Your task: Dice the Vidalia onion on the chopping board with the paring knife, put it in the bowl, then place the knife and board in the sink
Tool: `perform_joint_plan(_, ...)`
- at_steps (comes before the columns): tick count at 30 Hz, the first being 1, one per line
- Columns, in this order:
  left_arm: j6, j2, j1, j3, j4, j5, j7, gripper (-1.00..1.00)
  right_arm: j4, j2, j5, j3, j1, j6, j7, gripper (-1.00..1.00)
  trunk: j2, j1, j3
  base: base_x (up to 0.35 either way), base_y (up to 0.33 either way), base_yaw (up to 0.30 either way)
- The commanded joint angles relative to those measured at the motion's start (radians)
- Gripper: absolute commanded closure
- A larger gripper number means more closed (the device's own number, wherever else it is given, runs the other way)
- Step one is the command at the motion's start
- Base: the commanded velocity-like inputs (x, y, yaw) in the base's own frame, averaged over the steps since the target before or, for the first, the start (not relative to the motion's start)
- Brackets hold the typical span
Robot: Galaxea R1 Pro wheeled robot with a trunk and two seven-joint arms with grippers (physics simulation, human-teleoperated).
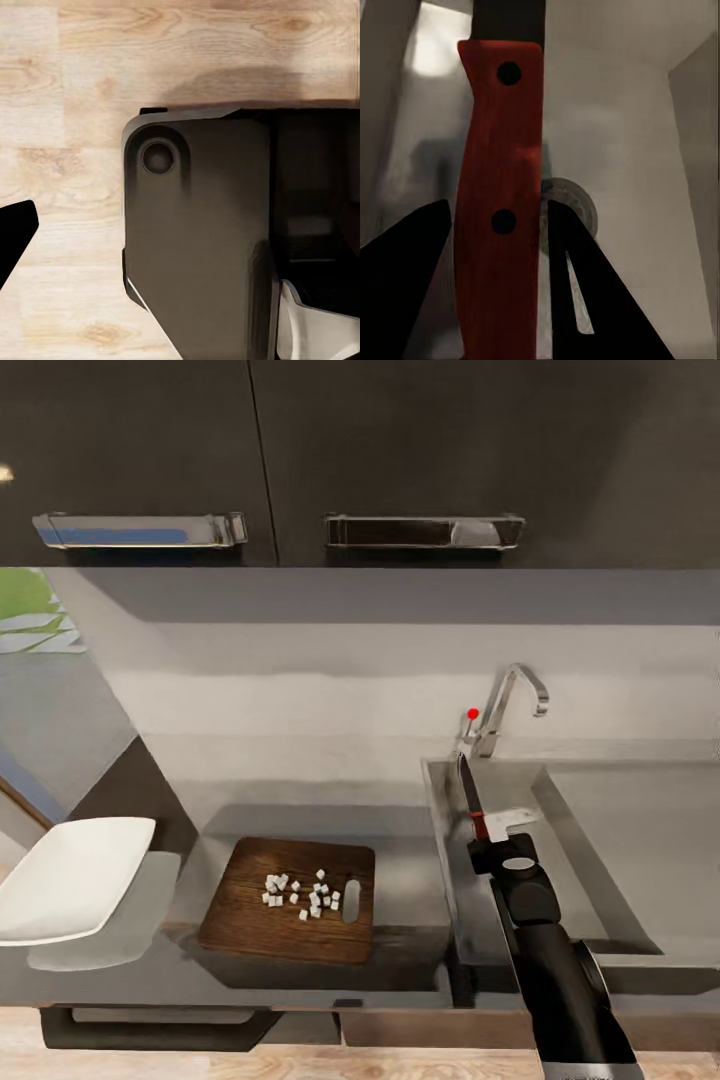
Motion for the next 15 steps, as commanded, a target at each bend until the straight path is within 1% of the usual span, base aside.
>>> perform_joint_plan(1, -0.001, 0.0, 0.0, -0.001, -0.002, 0.002, 0.001, -1.0, 0.009, 0.0, 0.006, -0.018, -0.001, 0.003, 0.016, 1.0, -0.002, 0.001, -0.002, 0.04, -0.287, 0.0)
perform_joint_plan(3, -0.001, 0.0, 0.001, -0.001, -0.002, 0.002, 0.001, -1.0, 0.047, 0.0, 0.005, -0.051, -0.001, -0.013, 0.043, 1.0, -0.002, 0.001, -0.002, 0.019, -0.301, 0.0)
perform_joint_plan(4, -0.001, 0.0, 0.001, -0.001, -0.002, 0.002, 0.001, -1.0, 0.066, 0.0, 0.006, -0.057, -0.001, -0.029, 0.052, 1.0, -0.002, 0.001, -0.002, 0.008, -0.309, 0.0)
perform_joint_plan(5, -0.001, 0.0, 0.001, -0.001, -0.002, 0.002, 0.001, -1.0, 0.108, 0.0, 0.006, -0.065, -0.001, -0.069, 0.061, 1.0, -0.002, 0.001, -0.002, 0.003, -0.313, 0.0)
perform_joint_plan(8, -0.001, 0.0, 0.0, -0.001, -0.002, 0.002, 0.001, -1.0, 0.191, 0.0, 0.007, -0.076, -0.001, -0.105, 0.068, 1.0, -0.002, 0.001, -0.002, 0.001, -0.316, 0.0)
perform_joint_plan(10, -0.001, 0.0, 0.0, -0.001, -0.002, 0.003, 0.001, -1.0, 0.216, 0.0, 0.007, -0.077, -0.001, -0.116, 0.069, 1.0, -0.002, 0.001, -0.002, 0.0, -0.286, 0.0)
perform_joint_plan(12, -0.001, 0.0, 0.0, -0.001, -0.002, 0.002, 0.001, -1.0, 0.245, 0.0, 0.007, -0.077, -0.001, -0.13, 0.069, 1.0, -0.002, 0.001, -0.002, 0.0, -0.144, 0.0)
perform_joint_plan(15, -0.001, 0.0, 0.0, -0.001, -0.002, 0.002, 0.001, -1.0, 0.282, 0.001, 0.007, -0.079, -0.001, -0.154, 0.068, 1.0, -0.002, 0.001, -0.002, 0.0, -0.055, 0.0)
